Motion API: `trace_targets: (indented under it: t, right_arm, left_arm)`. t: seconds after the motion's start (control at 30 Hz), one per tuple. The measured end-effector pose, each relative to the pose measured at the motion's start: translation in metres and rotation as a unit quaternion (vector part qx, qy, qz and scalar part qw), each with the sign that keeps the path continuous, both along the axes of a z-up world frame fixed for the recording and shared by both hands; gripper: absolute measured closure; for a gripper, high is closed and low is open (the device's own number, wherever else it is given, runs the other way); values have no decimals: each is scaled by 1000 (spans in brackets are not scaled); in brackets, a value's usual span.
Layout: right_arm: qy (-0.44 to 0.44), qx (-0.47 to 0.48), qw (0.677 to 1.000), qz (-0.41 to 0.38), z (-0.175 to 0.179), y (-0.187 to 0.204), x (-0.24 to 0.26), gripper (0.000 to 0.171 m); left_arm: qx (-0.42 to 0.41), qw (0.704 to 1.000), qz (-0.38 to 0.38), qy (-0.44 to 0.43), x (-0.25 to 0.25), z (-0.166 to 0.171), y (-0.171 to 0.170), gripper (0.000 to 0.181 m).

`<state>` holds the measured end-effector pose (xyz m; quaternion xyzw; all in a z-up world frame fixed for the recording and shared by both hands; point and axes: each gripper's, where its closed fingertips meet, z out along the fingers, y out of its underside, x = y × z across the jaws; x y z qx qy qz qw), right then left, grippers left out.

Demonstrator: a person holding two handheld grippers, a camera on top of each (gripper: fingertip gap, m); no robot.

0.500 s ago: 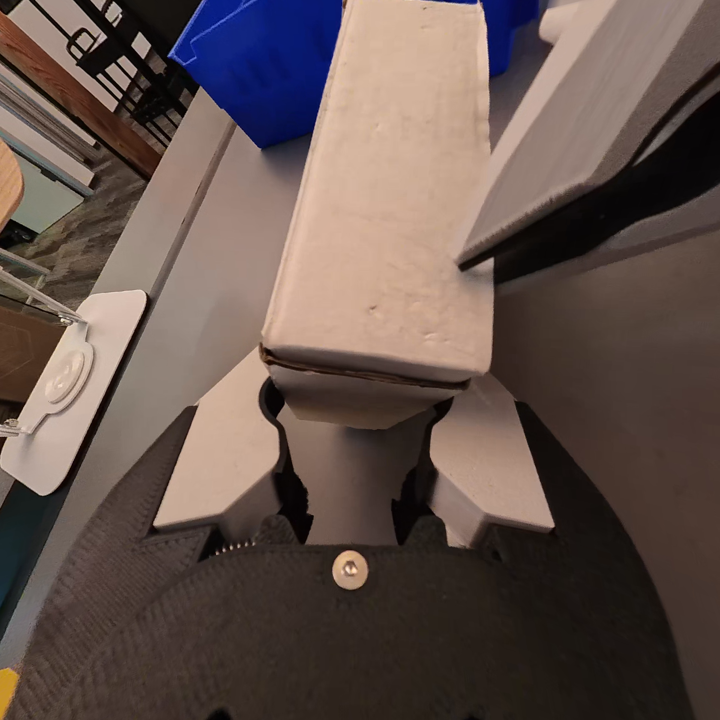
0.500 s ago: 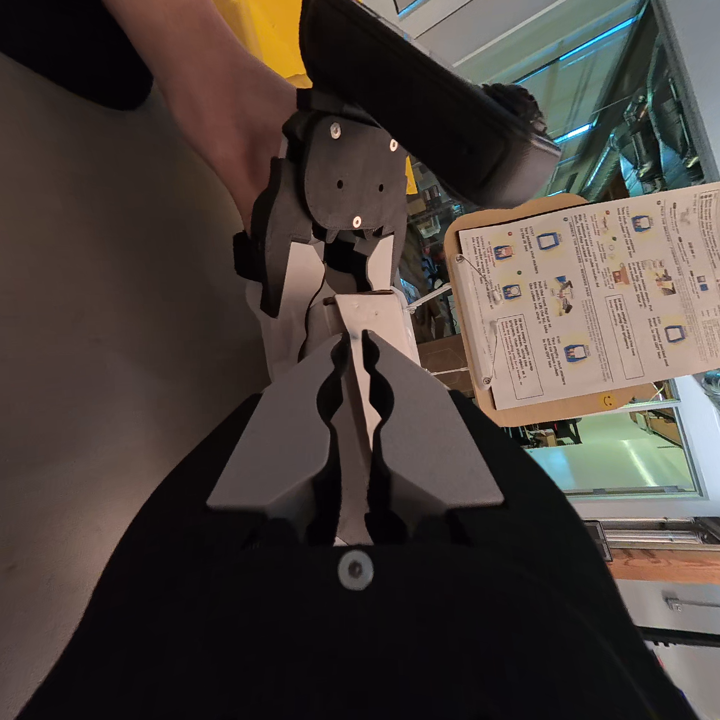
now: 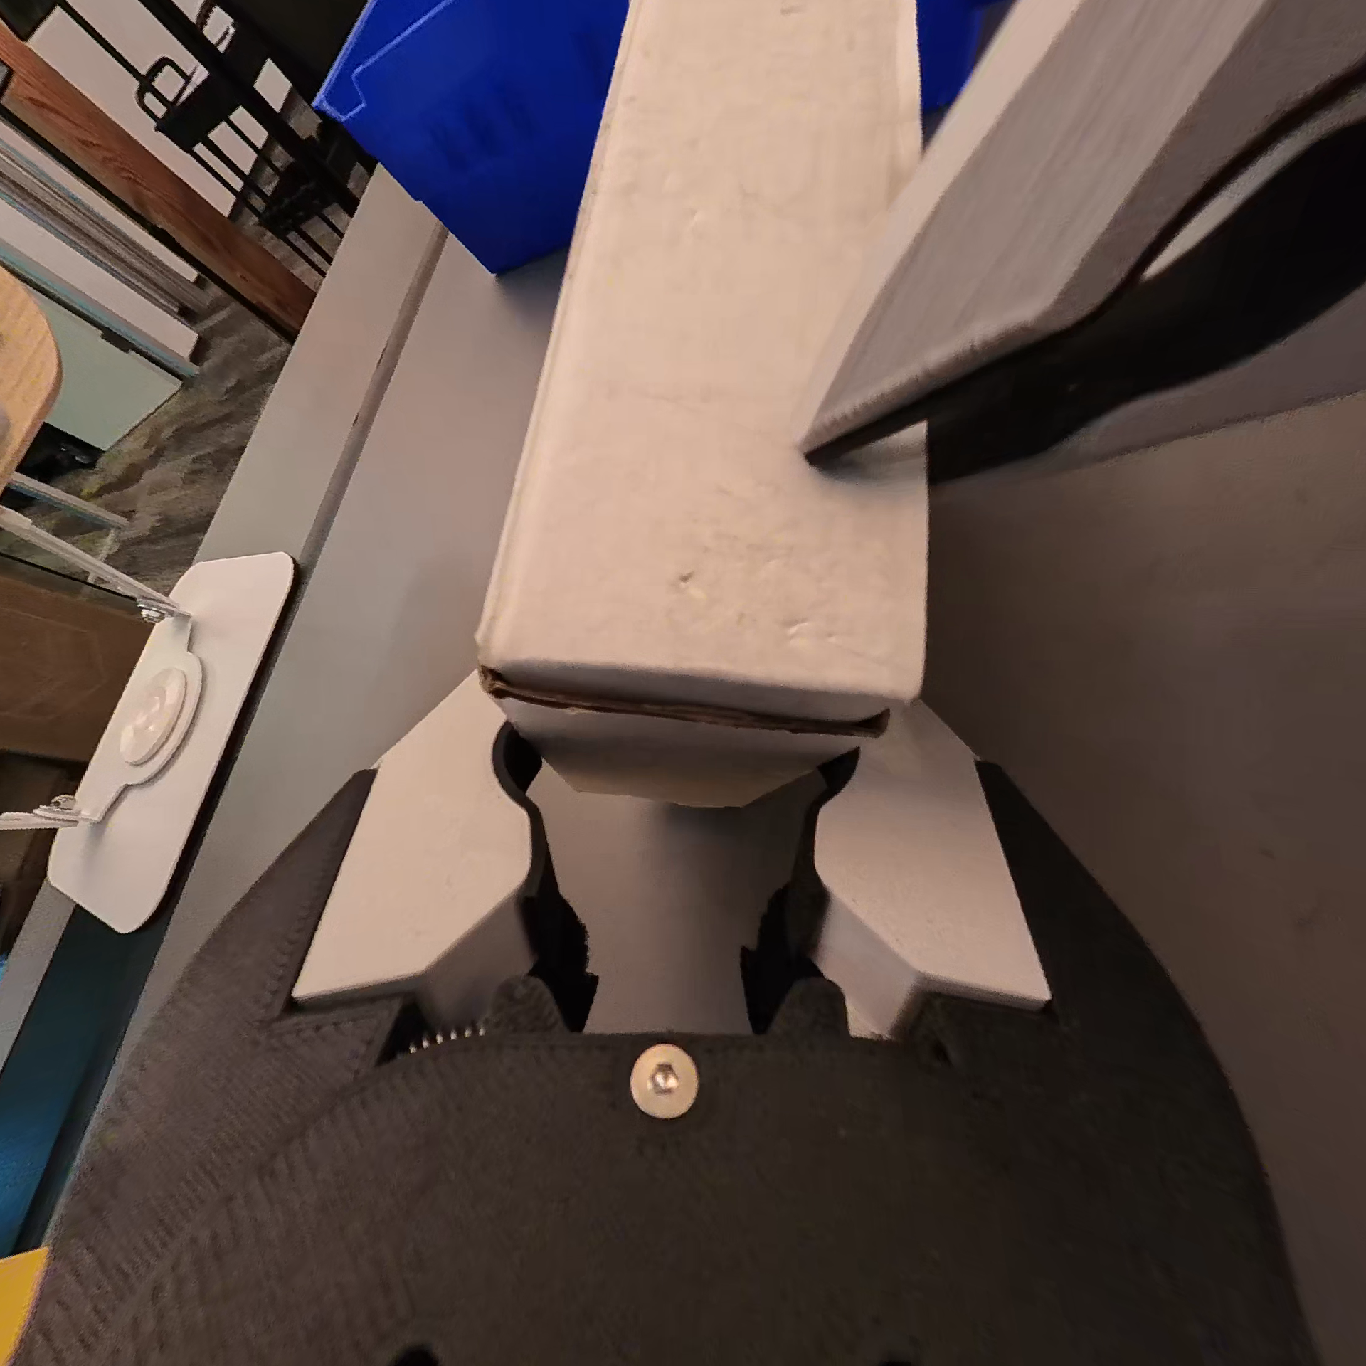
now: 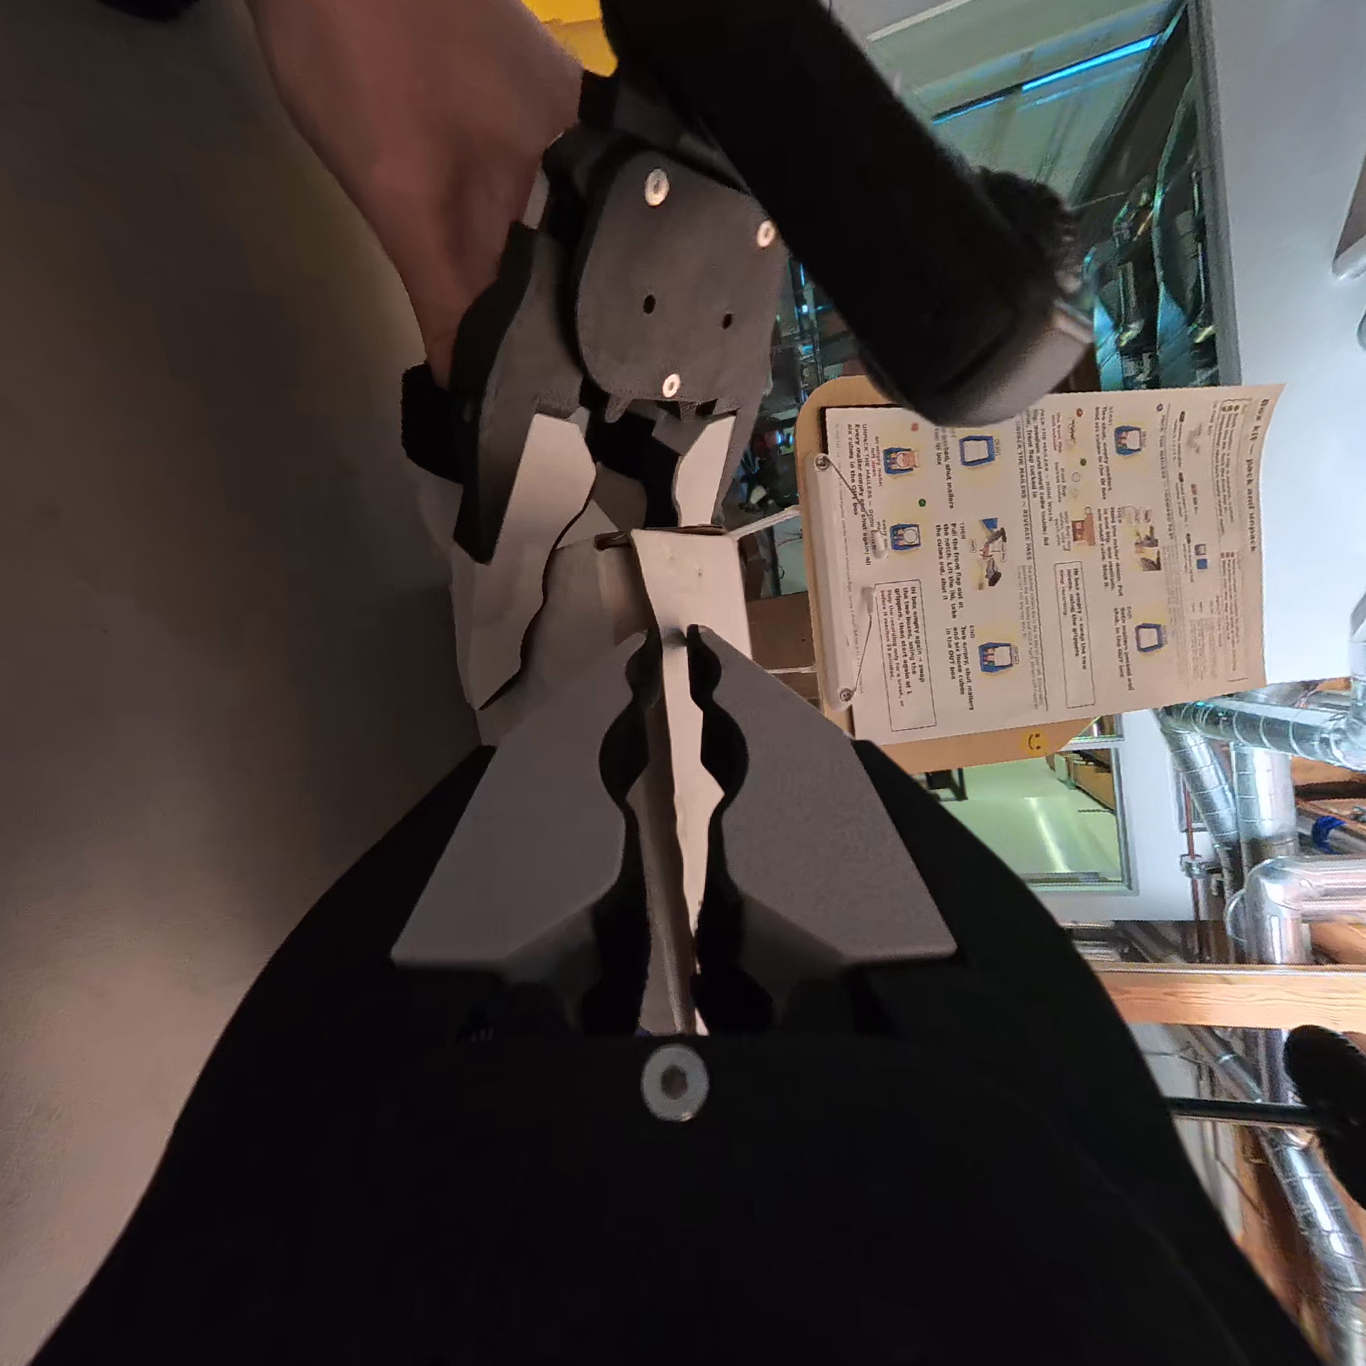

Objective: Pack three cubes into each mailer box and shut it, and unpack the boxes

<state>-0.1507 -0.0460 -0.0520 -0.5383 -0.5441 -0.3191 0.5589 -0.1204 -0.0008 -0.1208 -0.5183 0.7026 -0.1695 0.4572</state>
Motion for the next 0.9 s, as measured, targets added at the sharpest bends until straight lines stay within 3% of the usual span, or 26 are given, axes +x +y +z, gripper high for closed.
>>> trace_targets:
  t: [0.27,0.43,0.53,0.57,0.7,0.77,0.9]
  right_arm:
    - [18,-11,1000,-13,5,2,2,167]
    - [-8,7,998,-56,11,7,25,143]
    - [-33,1,998,-51,6,8,32,151]
    - [-45,-4,998,-51,5,6,31,165]
    - [-24,16,998,-52,37,3,30,165]
    - [15,-46,998,-50,41,3,30,164]
    - [-17,-136,990,-35,36,3,35,161]
  left_arm:
    - [19,1000,5,9,-1,-1,3,107]
    - [-6,1000,5,6,0,-2,4,108]
    - [0,1000,4,7,-1,-2,4,108]
    - [3,1000,6,9,-1,-2,4,108]
    - [46,999,-4,18,-2,-3,2,107]
    - [78,997,-2,20,-3,-3,0,107]
    - [95,995,-7,24,-3,-4,1,107]
